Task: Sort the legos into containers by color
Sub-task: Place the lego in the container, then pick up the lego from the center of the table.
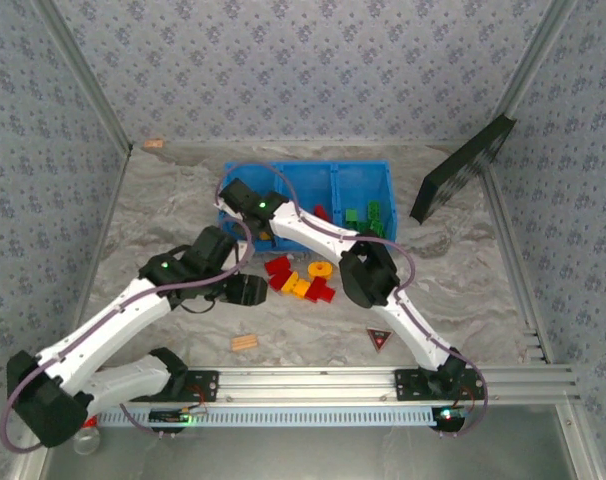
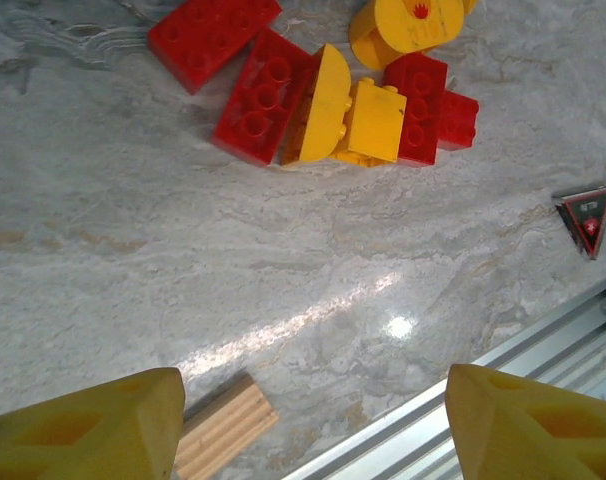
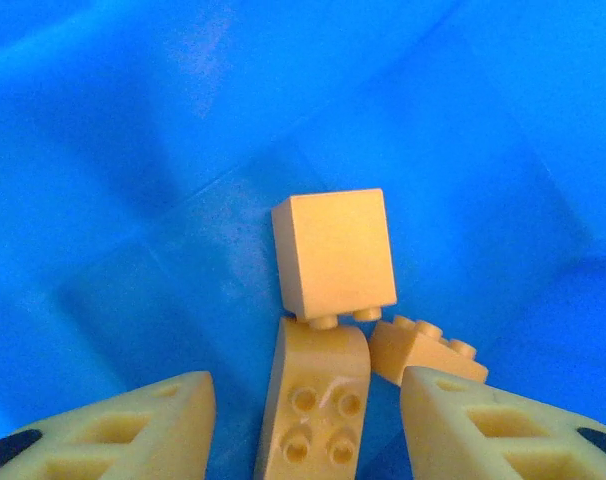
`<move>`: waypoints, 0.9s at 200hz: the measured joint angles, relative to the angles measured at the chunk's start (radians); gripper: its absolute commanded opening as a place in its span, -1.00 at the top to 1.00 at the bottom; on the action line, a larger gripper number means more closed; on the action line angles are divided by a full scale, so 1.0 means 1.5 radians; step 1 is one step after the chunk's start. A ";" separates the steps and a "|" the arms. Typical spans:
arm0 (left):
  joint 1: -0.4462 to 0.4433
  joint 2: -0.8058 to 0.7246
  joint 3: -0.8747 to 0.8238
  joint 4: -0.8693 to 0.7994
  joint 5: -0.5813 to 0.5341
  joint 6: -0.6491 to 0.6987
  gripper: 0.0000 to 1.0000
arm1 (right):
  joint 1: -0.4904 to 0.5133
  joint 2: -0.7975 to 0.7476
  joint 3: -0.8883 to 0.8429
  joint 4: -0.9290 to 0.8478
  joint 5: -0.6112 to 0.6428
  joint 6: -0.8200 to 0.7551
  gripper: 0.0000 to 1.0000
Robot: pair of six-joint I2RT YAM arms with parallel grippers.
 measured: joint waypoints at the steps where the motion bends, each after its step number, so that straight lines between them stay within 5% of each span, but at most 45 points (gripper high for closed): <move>1: -0.003 0.003 0.000 0.002 -0.001 0.000 -0.37 | 0.000 -0.003 -0.002 0.000 -0.001 0.000 -0.06; 64: -0.111 0.207 0.120 0.058 -0.079 0.057 -0.38 | -0.044 -0.212 -0.140 0.021 -0.042 0.049 -0.28; 180: -0.154 0.590 0.386 0.062 -0.120 0.056 -0.59 | -0.275 -0.757 -0.661 0.030 -0.063 0.189 -0.65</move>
